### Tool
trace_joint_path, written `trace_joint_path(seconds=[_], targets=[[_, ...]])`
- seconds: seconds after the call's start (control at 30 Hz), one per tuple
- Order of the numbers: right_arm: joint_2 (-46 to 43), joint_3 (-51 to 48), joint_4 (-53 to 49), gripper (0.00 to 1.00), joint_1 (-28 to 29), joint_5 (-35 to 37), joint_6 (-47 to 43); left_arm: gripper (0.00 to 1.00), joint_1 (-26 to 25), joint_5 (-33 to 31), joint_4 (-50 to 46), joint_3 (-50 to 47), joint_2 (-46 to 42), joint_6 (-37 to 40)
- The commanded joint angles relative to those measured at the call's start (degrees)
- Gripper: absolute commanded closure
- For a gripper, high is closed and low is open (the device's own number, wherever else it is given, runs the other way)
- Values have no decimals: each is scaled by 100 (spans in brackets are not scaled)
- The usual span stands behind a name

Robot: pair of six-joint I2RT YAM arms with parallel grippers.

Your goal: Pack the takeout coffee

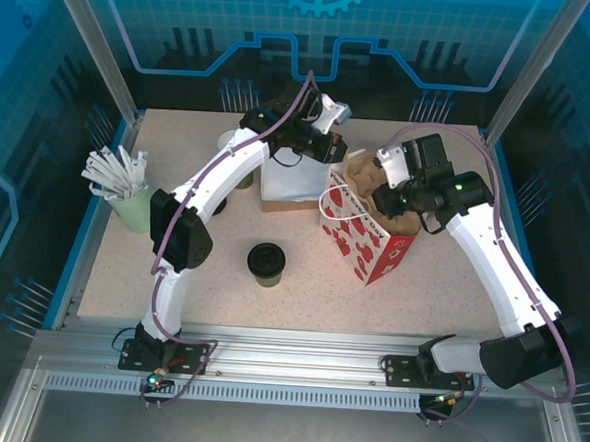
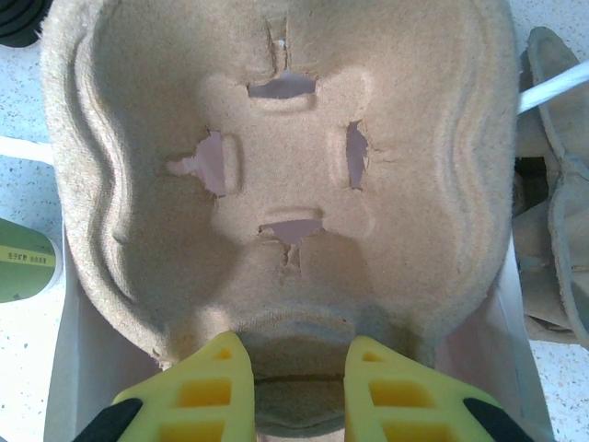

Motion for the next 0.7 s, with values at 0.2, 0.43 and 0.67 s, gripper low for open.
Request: trace_joint_path(seconds=[0.2,0.43,0.67], targets=[[-48,139,-261,80,-130,-15,92,100,87,43,44,-68,-275,184],[-110,148,-255,80,-193,-66,104,100,93,43,35,-69,-286,201],[-112,139,-287,80,-247,-42,109,100,87,58,23,-79,-301,220]])
